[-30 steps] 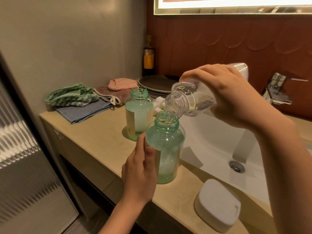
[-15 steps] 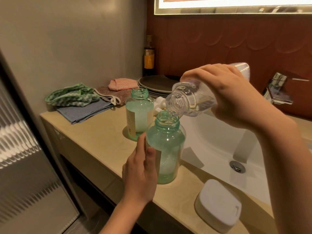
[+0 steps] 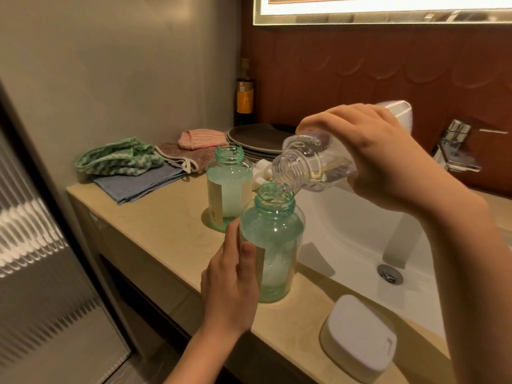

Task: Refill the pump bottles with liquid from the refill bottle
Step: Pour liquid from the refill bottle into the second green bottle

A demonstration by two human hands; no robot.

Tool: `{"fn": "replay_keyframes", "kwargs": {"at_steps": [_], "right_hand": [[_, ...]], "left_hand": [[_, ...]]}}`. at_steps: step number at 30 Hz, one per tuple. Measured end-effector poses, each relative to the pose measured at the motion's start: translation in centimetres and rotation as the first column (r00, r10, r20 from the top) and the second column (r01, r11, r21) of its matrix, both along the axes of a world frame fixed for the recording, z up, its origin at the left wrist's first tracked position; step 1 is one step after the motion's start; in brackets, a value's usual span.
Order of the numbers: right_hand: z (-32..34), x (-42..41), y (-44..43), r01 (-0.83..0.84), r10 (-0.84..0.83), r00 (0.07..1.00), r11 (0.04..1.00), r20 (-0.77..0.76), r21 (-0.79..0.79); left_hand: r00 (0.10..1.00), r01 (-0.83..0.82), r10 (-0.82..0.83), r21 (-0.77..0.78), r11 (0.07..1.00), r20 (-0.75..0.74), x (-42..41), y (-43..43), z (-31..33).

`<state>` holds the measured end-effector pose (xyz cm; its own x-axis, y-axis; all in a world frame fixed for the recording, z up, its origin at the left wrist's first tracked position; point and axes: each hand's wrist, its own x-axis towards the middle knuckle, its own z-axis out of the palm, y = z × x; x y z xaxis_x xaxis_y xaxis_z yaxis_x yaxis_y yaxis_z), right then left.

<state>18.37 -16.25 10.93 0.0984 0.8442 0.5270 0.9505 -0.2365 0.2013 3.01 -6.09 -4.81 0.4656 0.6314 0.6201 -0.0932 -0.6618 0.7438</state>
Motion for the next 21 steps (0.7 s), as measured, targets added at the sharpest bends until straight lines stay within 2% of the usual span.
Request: {"fn": "replay_keyframes", "kwargs": {"at_steps": [21], "right_hand": [[0.02,-0.45,0.07,0.024,-0.024,0.999,0.999,0.023,0.027]], "left_hand": [[1.000,-0.008,0.008,-0.007,1.000,0.011,0.04,0.01,-0.30]]}}
